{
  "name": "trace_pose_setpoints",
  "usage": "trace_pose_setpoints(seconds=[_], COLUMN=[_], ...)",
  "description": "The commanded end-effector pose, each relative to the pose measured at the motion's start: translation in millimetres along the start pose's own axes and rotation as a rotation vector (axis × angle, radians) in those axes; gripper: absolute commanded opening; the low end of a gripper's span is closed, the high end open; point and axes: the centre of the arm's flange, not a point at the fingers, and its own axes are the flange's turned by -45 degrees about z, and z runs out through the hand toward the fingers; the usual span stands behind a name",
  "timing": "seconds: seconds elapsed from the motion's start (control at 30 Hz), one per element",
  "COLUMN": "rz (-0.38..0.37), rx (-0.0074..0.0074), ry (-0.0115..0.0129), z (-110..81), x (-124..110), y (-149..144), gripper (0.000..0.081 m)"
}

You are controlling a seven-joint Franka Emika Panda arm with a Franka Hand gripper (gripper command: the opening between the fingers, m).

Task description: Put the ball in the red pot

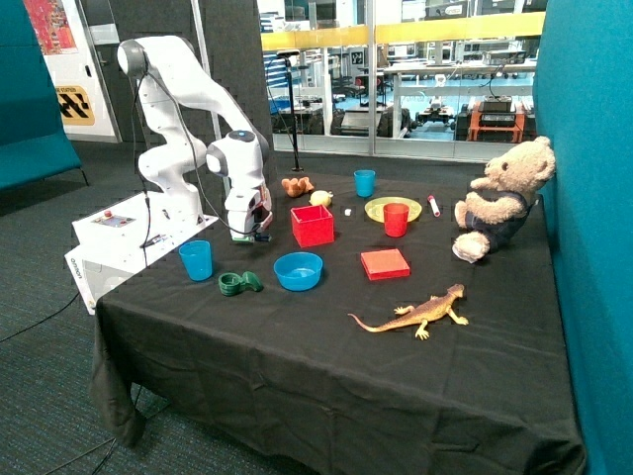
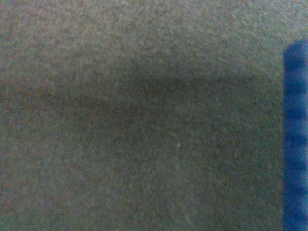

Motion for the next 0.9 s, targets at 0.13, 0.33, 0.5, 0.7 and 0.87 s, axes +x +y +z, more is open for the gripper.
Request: trace_pose_setpoints(seconds=[0.13, 0.33, 0.5, 0.7, 0.87], rz=[0.028, 0.033, 0.03, 0.01, -0.01], rx=[0.002, 0.0019, 0.002, 0.002, 0.002], ry=[-0.0022, -0.0022, -0.0022, -0.0022, -0.0022], z=[17.0, 22.1, 20.6, 17.5, 14.8], x=[10.1, 9.7, 10.0, 12.1, 13.9], y=[1.9, 3.5, 4.8, 1.8, -4.3], gripper=[0.0, 0.0, 0.0, 0.0616, 0.0801])
